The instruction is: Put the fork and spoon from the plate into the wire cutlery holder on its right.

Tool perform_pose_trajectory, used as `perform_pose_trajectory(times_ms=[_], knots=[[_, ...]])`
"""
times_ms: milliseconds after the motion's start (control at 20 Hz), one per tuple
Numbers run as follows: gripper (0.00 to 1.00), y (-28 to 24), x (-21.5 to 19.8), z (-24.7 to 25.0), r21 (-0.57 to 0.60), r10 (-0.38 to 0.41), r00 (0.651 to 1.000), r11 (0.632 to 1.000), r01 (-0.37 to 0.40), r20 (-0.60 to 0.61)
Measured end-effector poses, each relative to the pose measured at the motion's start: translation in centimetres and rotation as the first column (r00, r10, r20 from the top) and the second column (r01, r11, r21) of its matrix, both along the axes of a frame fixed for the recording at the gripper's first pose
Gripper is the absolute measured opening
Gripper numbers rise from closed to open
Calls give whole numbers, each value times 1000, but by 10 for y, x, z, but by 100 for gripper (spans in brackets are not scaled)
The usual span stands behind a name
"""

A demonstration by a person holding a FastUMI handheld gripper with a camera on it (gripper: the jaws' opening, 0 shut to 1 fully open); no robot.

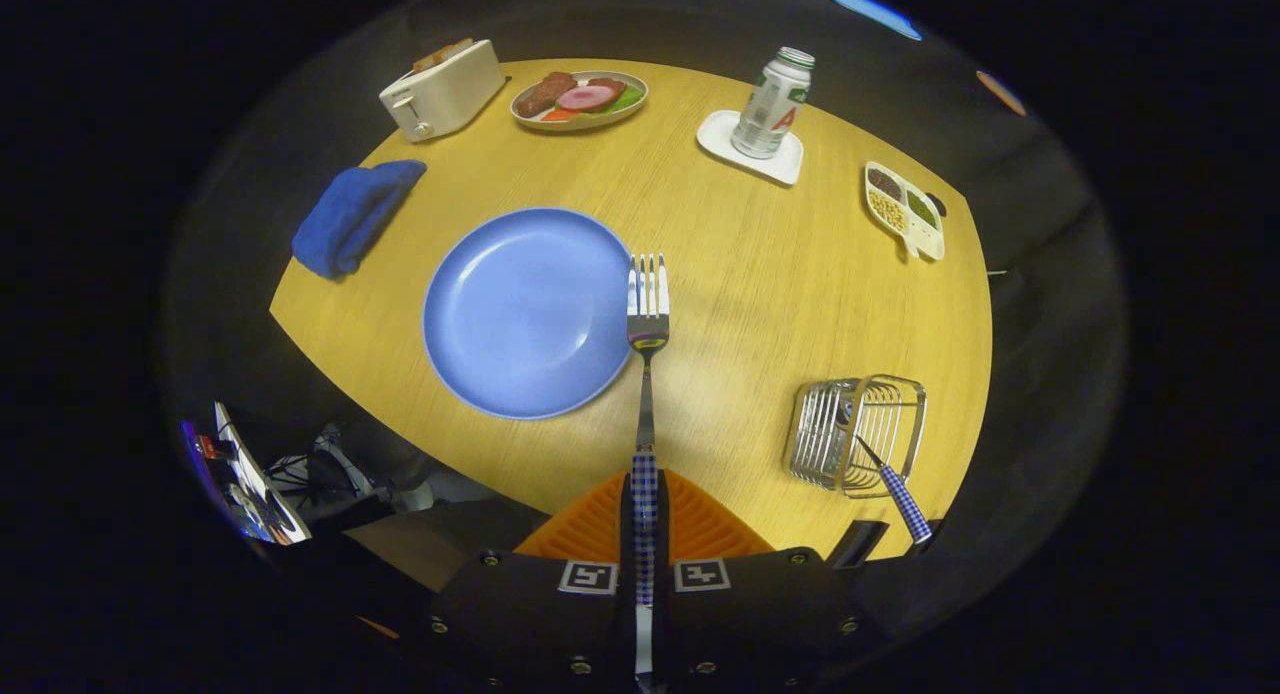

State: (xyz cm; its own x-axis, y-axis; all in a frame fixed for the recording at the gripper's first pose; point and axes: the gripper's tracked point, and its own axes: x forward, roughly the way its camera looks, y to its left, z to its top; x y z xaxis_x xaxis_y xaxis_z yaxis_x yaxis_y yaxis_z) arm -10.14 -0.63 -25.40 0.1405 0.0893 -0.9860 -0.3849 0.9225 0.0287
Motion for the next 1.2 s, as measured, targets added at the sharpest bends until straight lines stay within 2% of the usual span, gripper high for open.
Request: perform_pose_trajectory(times_ms=[450,750,950,1200], knots=[[6,-91,-18,29,-99,-100,995,990,100,7],[6,-124,-25,30,-153,-126,992,981,121,-24],[7,-142,-31,24,-216,-111,989,973,87,-100],[7,-159,-34,15,-302,-57,975,953,-11,-215]])
